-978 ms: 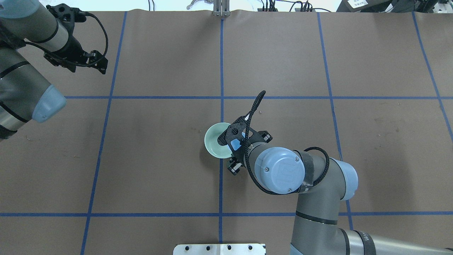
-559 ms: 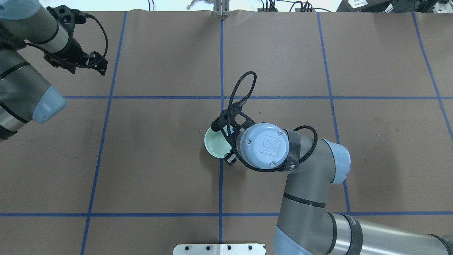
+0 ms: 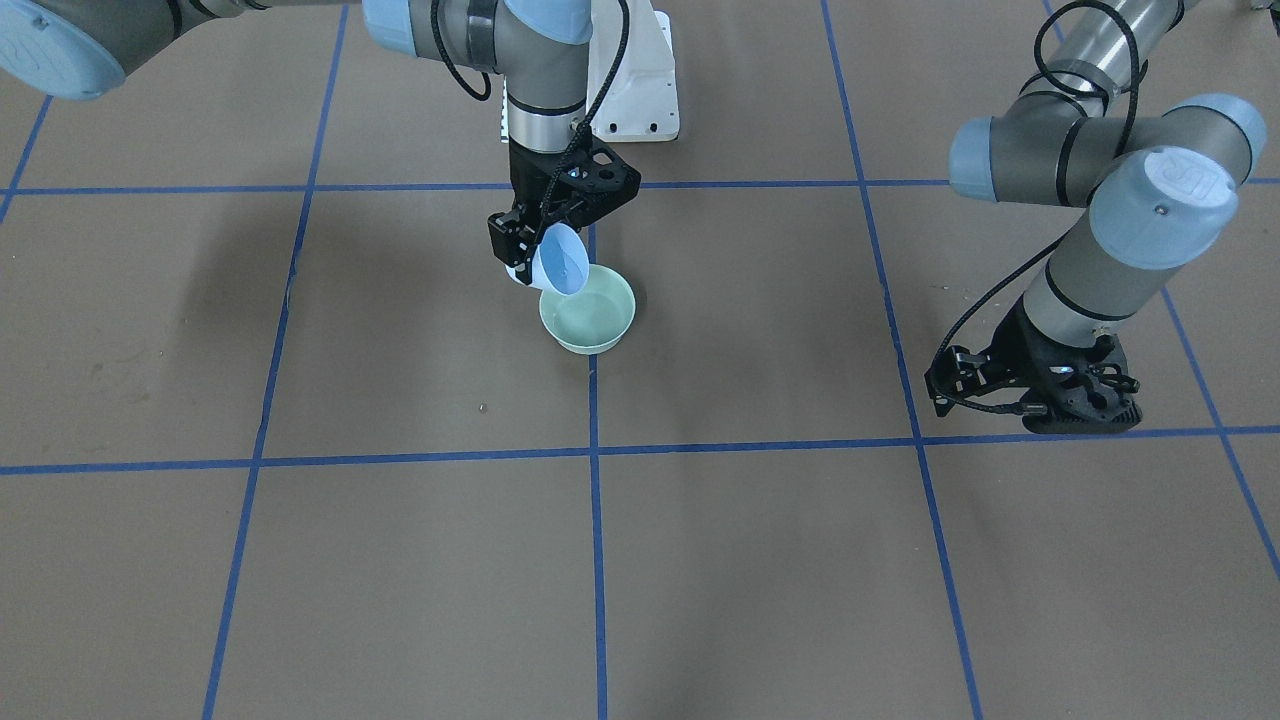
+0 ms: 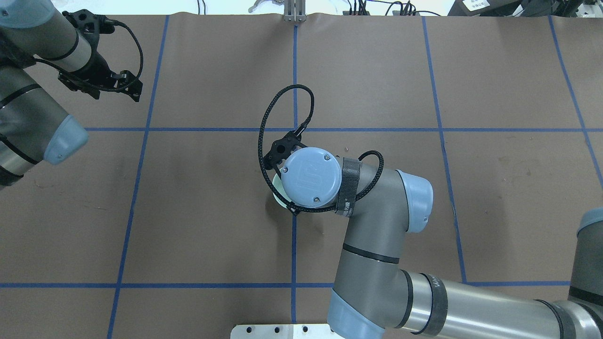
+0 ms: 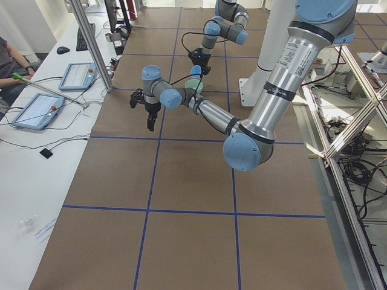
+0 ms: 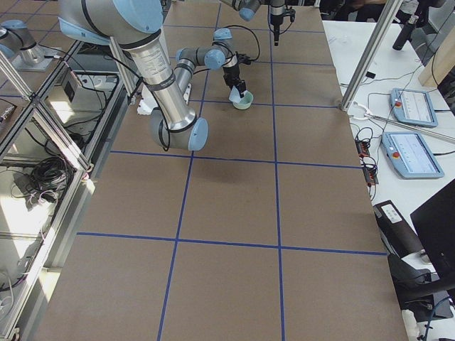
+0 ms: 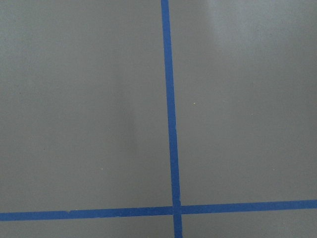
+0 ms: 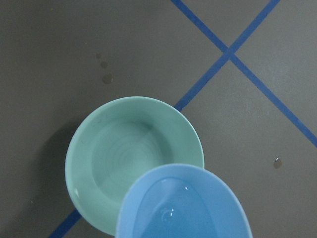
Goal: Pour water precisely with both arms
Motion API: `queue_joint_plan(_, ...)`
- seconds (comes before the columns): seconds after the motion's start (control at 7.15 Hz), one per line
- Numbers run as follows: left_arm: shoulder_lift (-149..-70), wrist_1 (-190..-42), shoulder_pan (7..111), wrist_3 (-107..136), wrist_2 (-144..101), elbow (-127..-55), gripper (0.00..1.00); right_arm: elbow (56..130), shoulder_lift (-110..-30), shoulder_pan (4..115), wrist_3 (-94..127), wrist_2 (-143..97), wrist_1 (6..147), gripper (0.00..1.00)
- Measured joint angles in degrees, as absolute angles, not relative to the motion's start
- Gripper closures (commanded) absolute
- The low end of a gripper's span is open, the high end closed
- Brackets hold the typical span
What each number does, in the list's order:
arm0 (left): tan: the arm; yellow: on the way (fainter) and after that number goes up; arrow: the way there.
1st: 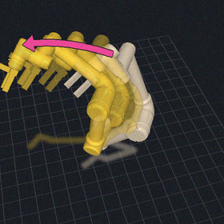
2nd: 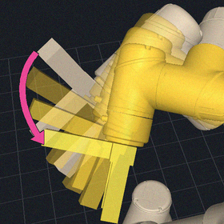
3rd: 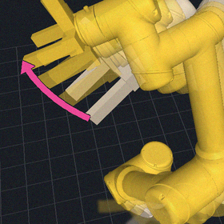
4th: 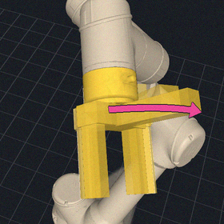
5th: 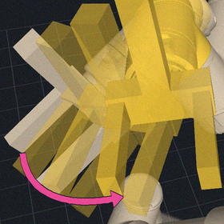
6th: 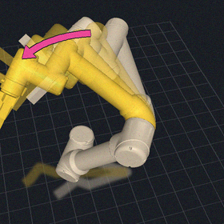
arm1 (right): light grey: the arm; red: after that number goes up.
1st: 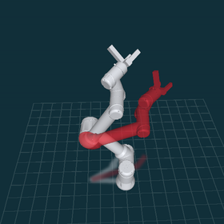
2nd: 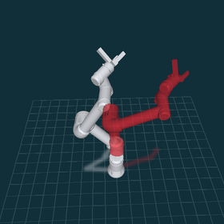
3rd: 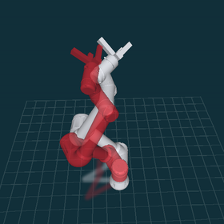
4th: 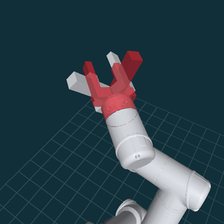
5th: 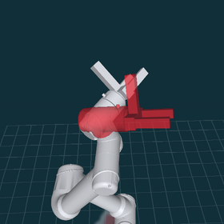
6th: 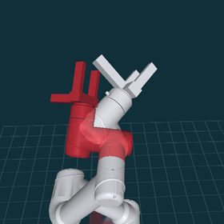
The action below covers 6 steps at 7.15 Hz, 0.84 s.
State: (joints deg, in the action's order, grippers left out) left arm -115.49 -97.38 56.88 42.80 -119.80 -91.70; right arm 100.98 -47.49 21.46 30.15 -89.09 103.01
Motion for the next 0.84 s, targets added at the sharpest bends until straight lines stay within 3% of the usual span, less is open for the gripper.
queue_joint_plan(0.84,-115.5,-97.4,56.9,42.8,-119.9,-91.8,0.01,98.9,-43.6,21.9,24.1,-88.7,111.6,1.00)
